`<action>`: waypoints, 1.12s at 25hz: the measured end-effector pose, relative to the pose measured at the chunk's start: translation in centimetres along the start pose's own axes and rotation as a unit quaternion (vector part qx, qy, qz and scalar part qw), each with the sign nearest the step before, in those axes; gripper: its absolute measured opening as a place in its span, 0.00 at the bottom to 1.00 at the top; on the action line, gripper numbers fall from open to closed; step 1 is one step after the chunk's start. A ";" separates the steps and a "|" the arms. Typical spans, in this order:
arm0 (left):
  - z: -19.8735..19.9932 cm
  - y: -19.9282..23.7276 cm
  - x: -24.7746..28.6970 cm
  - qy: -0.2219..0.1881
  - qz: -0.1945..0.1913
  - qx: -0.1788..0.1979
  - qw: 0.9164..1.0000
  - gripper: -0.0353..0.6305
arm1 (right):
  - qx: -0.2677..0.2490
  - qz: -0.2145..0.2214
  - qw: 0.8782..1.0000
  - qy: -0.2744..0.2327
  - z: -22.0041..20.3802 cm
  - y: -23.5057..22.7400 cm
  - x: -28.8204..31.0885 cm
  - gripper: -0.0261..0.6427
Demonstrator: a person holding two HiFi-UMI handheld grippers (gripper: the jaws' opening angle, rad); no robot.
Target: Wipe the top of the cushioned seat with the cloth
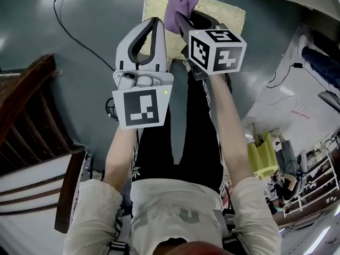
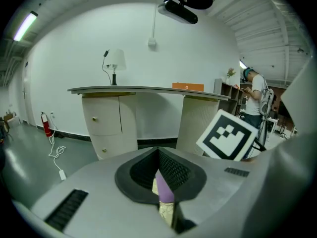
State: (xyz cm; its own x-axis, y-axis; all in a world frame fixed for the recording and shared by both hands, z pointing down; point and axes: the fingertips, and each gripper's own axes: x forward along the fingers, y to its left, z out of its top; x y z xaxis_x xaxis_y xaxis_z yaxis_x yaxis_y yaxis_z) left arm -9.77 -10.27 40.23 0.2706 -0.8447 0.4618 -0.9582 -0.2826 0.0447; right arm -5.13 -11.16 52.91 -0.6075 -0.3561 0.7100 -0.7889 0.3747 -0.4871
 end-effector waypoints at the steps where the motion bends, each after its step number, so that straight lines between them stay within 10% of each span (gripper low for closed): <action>1: -0.2 0.5 -0.2 0.001 0.004 0.000 1.000 0.06 | 0.004 0.004 1.000 0.005 0.2 0.2 1.3 0.17; 13: -3.3 5.8 -2.9 0.024 0.050 -0.017 0.998 0.06 | 0.029 -0.003 0.995 0.095 -0.5 1.7 11.5 0.17; 28: -2.3 3.2 -1.7 0.020 0.029 -0.013 0.999 0.06 | 0.034 -0.056 0.992 0.109 -1.8 -4.5 7.1 0.17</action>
State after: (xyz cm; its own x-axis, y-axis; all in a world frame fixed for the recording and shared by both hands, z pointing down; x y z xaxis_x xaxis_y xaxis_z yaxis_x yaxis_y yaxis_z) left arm -13.49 -8.69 41.58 0.2120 -0.8399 0.4997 -0.9742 -0.2221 0.0400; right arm -5.75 -13.85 61.10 -0.4869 -0.1963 0.8511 -0.8595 0.2814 -0.4268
